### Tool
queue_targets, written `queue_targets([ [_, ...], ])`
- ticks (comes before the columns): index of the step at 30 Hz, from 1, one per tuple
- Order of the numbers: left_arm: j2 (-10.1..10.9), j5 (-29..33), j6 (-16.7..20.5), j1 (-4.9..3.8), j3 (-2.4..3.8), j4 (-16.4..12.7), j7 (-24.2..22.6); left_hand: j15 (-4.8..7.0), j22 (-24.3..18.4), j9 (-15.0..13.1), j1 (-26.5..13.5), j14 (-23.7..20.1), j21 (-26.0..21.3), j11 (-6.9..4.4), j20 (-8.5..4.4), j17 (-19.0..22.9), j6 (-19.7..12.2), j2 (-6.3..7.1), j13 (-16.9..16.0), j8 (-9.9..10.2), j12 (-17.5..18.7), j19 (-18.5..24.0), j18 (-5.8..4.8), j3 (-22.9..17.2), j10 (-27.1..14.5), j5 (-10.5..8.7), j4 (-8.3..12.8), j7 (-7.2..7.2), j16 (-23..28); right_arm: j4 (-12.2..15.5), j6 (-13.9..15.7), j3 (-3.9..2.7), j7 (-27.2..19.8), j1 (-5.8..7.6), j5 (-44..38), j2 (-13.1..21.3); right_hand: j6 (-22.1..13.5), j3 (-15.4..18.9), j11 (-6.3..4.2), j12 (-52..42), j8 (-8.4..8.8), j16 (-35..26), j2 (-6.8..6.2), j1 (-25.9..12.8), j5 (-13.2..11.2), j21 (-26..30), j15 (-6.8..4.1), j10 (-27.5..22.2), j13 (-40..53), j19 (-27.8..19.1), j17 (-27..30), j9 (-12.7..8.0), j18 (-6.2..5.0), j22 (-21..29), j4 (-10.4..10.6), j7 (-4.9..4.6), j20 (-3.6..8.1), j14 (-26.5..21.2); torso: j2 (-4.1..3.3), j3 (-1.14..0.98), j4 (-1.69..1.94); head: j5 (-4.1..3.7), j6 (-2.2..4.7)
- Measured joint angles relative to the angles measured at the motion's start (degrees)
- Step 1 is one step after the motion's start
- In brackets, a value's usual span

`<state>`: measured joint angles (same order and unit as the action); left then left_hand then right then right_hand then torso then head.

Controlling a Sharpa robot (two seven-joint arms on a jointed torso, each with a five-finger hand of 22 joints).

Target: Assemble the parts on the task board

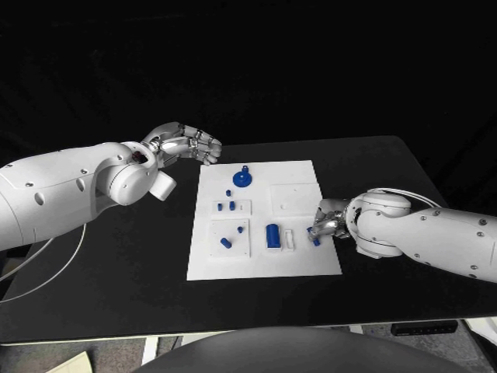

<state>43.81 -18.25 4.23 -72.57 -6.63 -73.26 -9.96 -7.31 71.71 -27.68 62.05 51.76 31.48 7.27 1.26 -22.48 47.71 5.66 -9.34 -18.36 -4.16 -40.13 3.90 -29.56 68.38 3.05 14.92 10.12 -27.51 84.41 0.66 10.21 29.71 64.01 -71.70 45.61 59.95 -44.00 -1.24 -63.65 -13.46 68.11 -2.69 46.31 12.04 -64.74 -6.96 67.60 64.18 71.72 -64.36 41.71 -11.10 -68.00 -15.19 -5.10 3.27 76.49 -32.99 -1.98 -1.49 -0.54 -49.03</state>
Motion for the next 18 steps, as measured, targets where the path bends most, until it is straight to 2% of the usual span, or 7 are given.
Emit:
queue_targets([
  [1,-0.01,0.0,0.0,0.0,0.0,-0.01,0.0,0.0,0.0,0.0,0.0,0.0,0.0,0.0,0.0,0.0,0.0,0.0,0.0,0.0,0.0,0.0,0.0,0.0,0.0,0.0,0.0,0.0,0.0,0.21,0.34,-0.07,-0.1,0.12,0.81,0.09,0.06,0.02,0.0,0.0,0.11,0.0,0.0,0.0,0.21,0.0,0.0,0.0,0.0,0.0,0.04,-2.74,-0.05,0.02,0.02,-0.04,0.0,0.0,0.0,0.0,0.0,0.01,0.05],
  [2,-0.01,0.0,0.0,0.0,0.0,-0.02,0.0,0.0,0.0,0.0,0.0,0.0,0.0,0.0,0.0,-0.01,0.0,0.0,0.0,0.0,0.0,0.0,-0.01,0.0,0.0,0.0,0.0,0.0,0.0,0.42,0.75,-0.09,-0.22,0.28,1.66,0.15,0.06,0.17,-0.01,0.0,0.33,0.0,0.0,0.0,0.39,0.0,0.0,0.0,0.0,0.0,0.04,-3.91,-0.35,0.05,0.16,-0.04,0.0,0.0,0.0,-0.01,-0.01,0.0,0.07],
  [10,-0.01,0.0,0.0,0.0,0.0,-0.04,-0.02,0.0,0.06,0.0,0.0,0.0,0.0,0.0,0.0,-0.05,-0.15,0.0,0.0,0.0,0.0,0.0,-0.11,0.0,0.0,0.0,0.0,-0.15,0.0,2.51,4.13,-0.58,-1.15,1.44,7.66,0.42,0.14,1.05,-0.13,0.0,-0.17,0.0,-0.26,-1.01,0.11,0.01,0.02,0.12,0.08,0.23,0.11,-3.79,-0.47,0.17,0.26,0.04,0.23,0.02,0.01,0.05,-0.01,-0.1,0.16],
  [18,0.04,0.0,0.0,0.0,0.0,-0.07,-0.02,0.0,0.06,0.05,0.0,0.0,0.0,0.0,0.0,-0.11,-0.15,0.0,0.0,0.0,0.0,0.0,-0.36,0.0,0.0,0.0,0.0,-0.15,0.0,2.84,4.91,-0.58,-1.27,1.52,10.87,-0.15,0.18,1.51,-0.2,0.0,-0.32,0.0,-0.53,-1.32,0.11,0.01,-0.11,0.19,0.08,0.23,0.17,-3.71,-0.56,0.24,0.39,0.08,0.23,-0.12,0.01,0.09,0.07,0.01,0.02],
])
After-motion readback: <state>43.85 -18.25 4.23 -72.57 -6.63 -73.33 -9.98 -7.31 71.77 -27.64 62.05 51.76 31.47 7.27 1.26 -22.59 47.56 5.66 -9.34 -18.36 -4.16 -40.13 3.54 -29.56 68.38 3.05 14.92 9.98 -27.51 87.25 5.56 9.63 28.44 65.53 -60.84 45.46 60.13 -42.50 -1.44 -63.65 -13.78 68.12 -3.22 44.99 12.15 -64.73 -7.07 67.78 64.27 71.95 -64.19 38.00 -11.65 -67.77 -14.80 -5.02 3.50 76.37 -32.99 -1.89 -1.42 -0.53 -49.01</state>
